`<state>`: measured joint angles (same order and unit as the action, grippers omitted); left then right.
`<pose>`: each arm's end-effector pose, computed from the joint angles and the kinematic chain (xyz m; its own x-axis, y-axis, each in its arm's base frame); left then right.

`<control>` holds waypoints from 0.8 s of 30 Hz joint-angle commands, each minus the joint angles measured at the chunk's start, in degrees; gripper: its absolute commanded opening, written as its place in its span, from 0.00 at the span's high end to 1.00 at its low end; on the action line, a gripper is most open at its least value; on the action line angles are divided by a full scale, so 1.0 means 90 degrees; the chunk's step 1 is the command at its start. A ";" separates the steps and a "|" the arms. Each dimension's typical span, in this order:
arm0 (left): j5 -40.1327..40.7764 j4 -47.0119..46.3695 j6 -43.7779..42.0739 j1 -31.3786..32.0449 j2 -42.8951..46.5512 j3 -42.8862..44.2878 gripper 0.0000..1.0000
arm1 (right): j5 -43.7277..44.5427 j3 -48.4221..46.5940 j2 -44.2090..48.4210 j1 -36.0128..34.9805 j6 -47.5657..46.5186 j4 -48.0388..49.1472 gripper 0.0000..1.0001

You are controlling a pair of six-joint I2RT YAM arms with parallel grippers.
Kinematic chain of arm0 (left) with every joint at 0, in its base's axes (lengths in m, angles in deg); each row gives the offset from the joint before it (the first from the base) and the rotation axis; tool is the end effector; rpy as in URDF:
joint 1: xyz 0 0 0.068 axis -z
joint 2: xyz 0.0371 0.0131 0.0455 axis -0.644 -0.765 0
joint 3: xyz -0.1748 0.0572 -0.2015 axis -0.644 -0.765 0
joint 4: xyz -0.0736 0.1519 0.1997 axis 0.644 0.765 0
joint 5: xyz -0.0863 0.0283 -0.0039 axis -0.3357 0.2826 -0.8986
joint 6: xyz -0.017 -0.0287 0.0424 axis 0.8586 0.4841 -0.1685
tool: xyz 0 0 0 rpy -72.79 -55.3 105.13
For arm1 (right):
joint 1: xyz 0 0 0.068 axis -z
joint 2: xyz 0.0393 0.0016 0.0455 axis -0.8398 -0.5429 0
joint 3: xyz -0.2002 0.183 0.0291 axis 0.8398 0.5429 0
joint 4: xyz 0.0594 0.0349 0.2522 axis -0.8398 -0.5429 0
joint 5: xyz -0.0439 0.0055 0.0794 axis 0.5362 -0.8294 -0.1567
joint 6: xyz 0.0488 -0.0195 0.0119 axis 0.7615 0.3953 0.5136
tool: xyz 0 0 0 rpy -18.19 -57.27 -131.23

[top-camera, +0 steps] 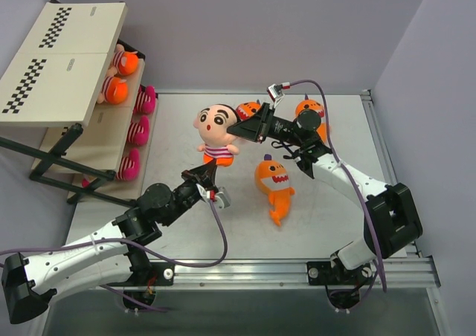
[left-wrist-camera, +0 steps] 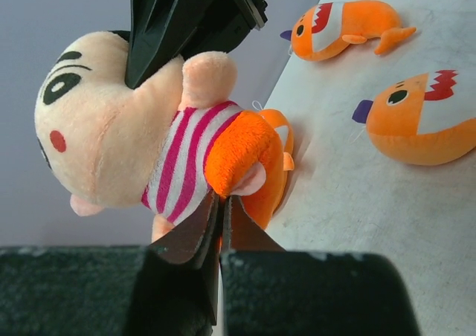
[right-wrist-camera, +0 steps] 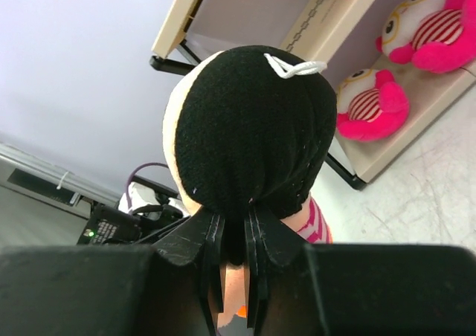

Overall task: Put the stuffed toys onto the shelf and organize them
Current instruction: Pass the stuffed toy from the right arm to the left

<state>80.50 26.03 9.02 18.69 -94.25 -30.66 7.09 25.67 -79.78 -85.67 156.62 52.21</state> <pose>0.1065 -0.1602 0.3164 0.5562 0.4949 -0.6677 0.4515 0.4945 0.7427 0.2759 0.1819 0.3516 -0.6799 0.2834 -0.6763 -0.7252 -0.1232 0.6774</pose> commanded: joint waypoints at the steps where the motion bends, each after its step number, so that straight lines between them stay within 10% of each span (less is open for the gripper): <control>1: -0.0184 0.0065 0.0355 0.0031 0.0119 0.0070 0.98 | 0.0046 -0.0100 0.0222 -0.0040 -0.0491 -0.0336 0.89; 12: -0.0243 0.0466 0.0854 0.0021 0.0187 0.0226 0.98 | 0.0280 -0.0500 0.0601 0.0760 -0.1632 -0.2093 0.14; 24: 0.0333 0.0749 0.1429 0.0011 -0.0213 0.0596 0.97 | 0.2466 -0.1838 0.1958 0.1093 -0.4806 -0.6323 0.01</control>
<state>81.38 33.42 18.75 18.69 -95.50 -29.48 21.25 12.25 -67.50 -76.38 122.98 4.10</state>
